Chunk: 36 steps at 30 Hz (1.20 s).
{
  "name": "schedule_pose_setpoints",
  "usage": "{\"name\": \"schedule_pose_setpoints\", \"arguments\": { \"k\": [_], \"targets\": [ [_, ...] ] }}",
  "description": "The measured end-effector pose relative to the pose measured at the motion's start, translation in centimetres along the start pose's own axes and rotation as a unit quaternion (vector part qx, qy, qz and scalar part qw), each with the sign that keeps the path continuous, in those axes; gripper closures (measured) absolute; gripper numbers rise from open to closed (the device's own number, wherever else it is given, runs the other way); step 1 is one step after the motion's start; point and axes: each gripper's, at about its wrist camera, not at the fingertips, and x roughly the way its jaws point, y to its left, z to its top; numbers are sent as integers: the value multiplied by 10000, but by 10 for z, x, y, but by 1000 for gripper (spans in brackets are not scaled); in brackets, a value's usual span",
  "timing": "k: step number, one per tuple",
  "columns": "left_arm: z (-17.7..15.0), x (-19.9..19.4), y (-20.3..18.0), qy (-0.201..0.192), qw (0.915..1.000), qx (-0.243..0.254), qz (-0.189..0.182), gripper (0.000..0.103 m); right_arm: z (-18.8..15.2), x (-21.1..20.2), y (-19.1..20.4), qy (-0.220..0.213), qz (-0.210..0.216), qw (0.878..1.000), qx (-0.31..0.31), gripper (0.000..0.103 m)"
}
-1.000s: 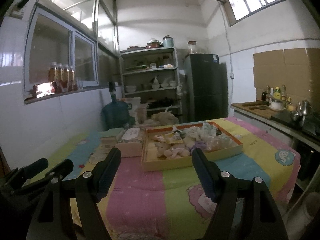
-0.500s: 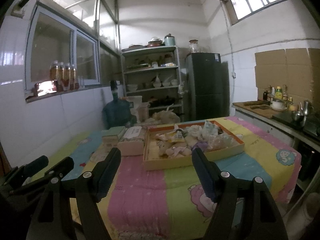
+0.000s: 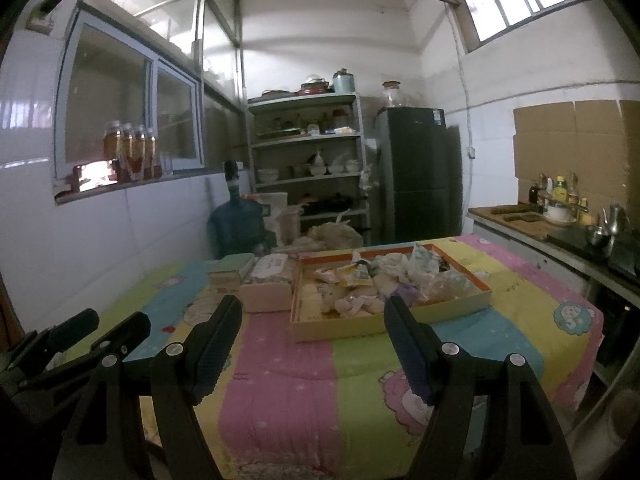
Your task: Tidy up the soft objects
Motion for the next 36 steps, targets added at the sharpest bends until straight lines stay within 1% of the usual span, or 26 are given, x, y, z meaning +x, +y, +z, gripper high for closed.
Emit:
{"name": "schedule_pose_setpoints", "arguments": {
  "k": [36],
  "targets": [
    [0,-1,0,-33,10000,-16,-21,39,2,0,3,1,32,10000,-39,28]
  ]
}}
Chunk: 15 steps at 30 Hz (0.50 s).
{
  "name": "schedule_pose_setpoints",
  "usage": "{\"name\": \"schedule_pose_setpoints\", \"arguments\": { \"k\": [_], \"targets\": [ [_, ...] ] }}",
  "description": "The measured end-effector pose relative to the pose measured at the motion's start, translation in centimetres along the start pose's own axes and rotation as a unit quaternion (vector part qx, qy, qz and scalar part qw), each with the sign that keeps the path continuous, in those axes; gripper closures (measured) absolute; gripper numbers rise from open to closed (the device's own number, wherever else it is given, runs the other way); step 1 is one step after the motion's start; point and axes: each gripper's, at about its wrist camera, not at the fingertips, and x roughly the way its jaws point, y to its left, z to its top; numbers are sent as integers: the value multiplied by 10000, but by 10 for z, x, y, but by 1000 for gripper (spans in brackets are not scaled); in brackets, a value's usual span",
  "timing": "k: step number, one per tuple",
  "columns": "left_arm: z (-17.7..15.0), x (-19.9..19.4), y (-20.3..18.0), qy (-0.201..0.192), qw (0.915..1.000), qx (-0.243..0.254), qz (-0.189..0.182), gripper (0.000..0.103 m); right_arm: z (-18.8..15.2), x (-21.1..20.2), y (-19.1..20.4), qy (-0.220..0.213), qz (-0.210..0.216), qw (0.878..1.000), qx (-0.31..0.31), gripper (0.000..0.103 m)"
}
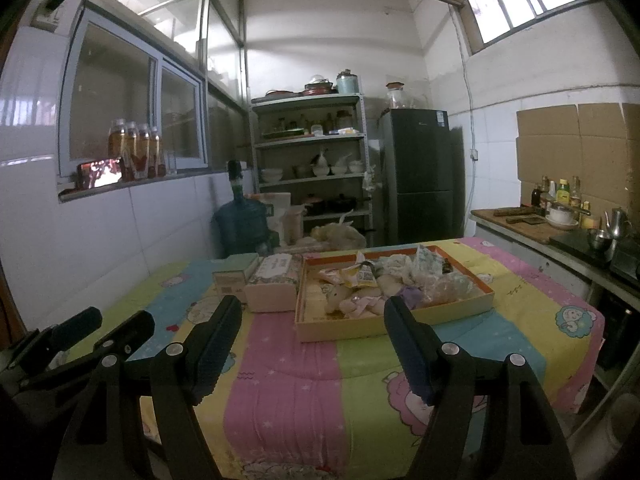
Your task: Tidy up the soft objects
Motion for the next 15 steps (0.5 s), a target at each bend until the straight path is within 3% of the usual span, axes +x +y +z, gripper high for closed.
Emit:
{"name": "schedule_pose_setpoints", "arguments": {
  "k": [15],
  "targets": [
    [2,-4,-2,-34,10000,-5,-16,39,0,0,0,-2,-3,10000,1,28]
  ]
}}
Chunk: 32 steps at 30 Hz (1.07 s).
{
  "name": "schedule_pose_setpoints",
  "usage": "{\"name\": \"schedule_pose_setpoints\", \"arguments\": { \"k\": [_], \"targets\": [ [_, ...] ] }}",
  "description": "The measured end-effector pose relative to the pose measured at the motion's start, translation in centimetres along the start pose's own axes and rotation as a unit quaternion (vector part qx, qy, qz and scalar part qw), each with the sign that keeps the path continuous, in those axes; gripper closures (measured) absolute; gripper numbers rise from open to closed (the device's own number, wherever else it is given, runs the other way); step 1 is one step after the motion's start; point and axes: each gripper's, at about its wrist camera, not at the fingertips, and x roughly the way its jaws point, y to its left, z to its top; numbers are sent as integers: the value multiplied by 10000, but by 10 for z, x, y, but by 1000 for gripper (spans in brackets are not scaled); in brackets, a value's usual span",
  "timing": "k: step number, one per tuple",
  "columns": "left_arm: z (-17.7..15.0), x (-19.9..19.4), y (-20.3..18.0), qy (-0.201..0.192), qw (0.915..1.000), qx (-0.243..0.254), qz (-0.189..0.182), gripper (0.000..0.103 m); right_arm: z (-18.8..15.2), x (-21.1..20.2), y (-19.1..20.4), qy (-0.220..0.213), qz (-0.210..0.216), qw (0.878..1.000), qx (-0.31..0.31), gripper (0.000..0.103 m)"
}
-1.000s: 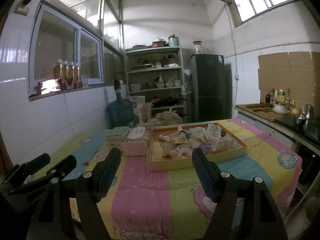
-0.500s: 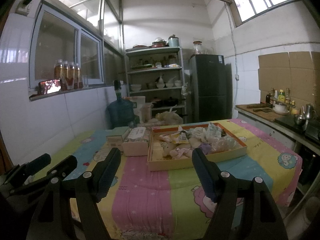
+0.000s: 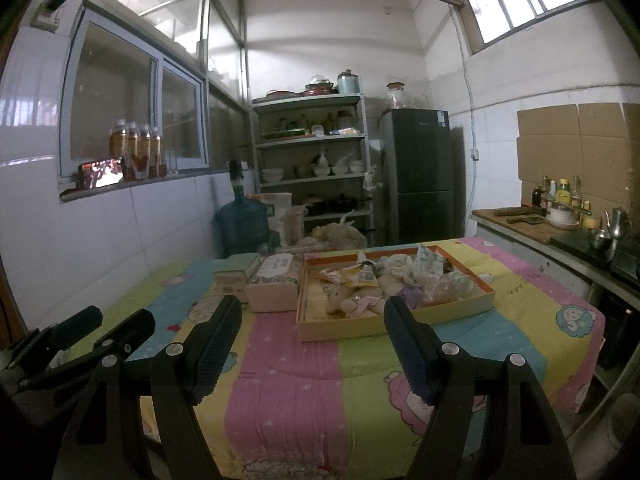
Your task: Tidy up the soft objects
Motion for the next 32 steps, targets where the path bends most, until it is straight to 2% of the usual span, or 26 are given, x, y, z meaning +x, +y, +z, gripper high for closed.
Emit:
{"name": "schedule_pose_setpoints", "arguments": {
  "k": [18,32],
  "targets": [
    [0,-2,-4,12,10000,38,-23,39,-1,0,0,1,-5,10000,0,28],
    [-1,2,6,8,9996,-66,-259,39,-1,0,-1,-3,1,10000,8,28]
  ]
}}
